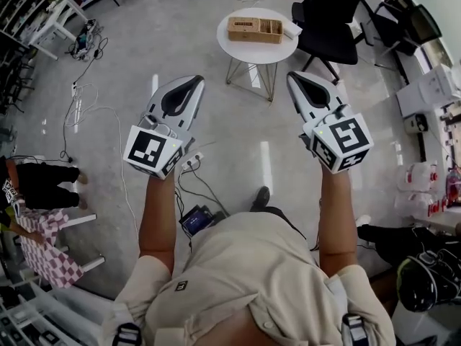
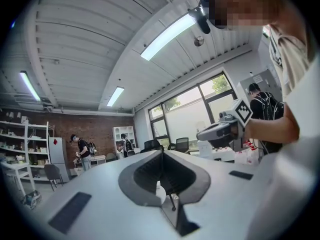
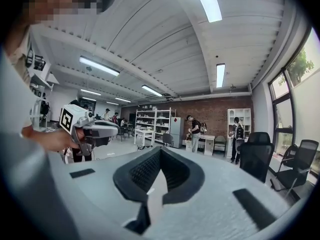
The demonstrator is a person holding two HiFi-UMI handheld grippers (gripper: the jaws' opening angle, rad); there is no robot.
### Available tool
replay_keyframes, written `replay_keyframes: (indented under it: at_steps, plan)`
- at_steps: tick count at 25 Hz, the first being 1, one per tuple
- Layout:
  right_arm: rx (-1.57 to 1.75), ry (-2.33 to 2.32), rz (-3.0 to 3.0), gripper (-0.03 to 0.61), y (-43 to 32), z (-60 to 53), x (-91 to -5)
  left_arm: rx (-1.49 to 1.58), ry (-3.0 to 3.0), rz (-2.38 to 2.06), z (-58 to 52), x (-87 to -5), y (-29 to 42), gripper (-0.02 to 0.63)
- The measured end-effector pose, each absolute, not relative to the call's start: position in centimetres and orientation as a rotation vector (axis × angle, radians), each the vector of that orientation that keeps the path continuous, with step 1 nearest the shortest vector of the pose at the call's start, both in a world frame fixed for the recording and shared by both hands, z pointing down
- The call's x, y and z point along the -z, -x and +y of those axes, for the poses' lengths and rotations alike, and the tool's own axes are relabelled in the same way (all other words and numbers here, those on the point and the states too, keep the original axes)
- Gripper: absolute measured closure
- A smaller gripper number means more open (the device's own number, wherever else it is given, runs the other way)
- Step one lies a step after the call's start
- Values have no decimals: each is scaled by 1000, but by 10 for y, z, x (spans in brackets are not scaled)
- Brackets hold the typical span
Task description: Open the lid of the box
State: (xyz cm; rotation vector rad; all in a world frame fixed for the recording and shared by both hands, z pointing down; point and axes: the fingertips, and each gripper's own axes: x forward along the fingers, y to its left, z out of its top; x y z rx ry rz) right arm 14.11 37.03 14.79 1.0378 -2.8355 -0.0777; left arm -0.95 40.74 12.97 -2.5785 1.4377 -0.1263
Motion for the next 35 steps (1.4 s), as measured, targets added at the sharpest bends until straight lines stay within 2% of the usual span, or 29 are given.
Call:
replay_keyframes:
  at_steps: [21,29,35]
  plan:
    - [10,-1052,-2854,588,-231,276,-153,199,2571,1423,304,-127,-82,600]
    - [18,-1178,-2791,588,-247,235,-159,142,2613,1350,240,-134,-83,600]
    - [12,-1240,-2753,588,-229,178,-167,119,2644,1300,171,-142,-59,600]
